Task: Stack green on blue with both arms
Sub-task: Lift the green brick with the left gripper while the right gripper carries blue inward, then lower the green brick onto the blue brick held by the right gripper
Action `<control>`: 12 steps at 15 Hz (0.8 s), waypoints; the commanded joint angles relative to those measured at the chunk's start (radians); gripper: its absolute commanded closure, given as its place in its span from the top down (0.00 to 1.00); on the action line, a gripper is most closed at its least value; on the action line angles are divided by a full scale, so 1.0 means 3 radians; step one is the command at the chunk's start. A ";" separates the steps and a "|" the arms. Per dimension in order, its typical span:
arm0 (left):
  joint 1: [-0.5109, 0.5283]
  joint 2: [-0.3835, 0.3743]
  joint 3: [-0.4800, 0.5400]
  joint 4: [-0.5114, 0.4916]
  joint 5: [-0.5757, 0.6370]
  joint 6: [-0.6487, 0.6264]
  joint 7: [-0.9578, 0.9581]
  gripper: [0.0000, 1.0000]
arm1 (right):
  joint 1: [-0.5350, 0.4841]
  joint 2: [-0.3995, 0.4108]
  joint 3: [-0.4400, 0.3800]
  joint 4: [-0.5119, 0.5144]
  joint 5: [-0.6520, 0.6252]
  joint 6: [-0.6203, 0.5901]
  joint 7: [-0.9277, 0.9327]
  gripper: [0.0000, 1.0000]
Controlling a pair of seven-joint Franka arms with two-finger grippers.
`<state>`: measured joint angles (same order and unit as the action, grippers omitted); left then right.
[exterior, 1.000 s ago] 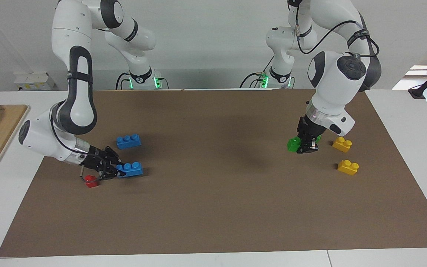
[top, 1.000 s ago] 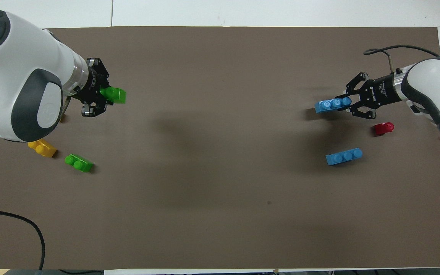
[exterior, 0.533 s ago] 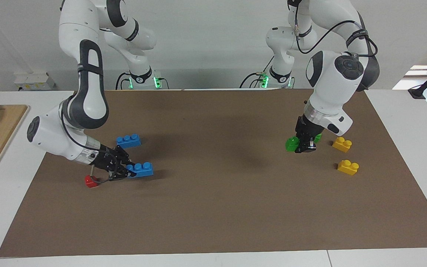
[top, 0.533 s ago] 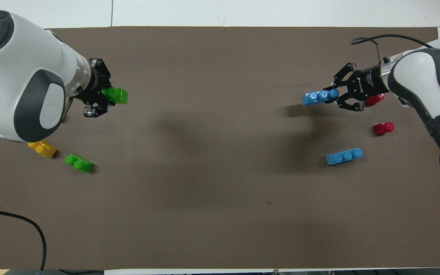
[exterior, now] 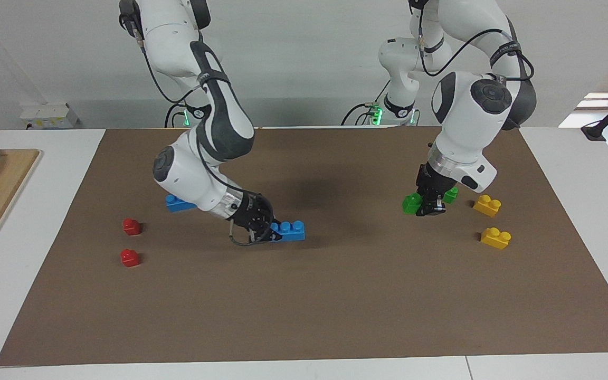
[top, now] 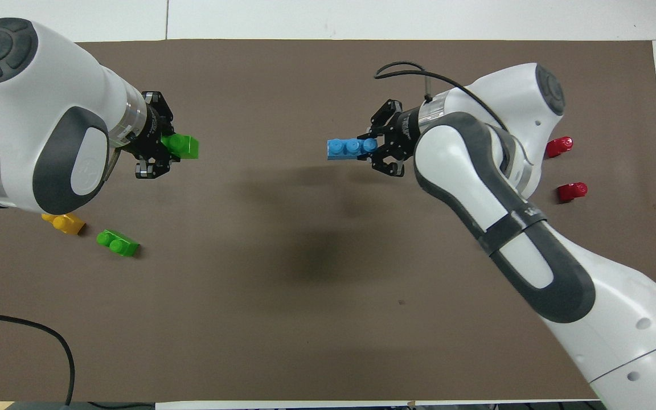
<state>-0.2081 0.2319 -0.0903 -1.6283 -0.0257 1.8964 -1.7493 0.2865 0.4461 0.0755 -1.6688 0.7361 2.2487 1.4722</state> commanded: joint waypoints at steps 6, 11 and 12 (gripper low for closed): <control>-0.0400 -0.0067 0.0035 -0.0069 0.0147 -0.0032 -0.0662 0.00 | 0.0543 0.0128 -0.0017 -0.0251 0.0195 0.0557 0.0165 0.00; -0.0681 -0.0062 0.0035 -0.0304 0.0244 0.0212 -0.1056 0.00 | 0.0635 0.0149 -0.0027 -0.0358 0.0180 0.0645 0.0390 0.00; -0.0722 -0.0062 0.0030 -0.0360 0.0244 0.0304 -0.1148 0.00 | 0.0635 0.0144 -0.0032 -0.0394 0.0164 0.0650 0.0405 0.00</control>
<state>-0.3900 0.2329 -0.0926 -1.6713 0.0246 1.9241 -2.0330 0.4593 0.5016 0.0737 -1.7558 0.7669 2.4176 1.5757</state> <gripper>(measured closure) 0.656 0.656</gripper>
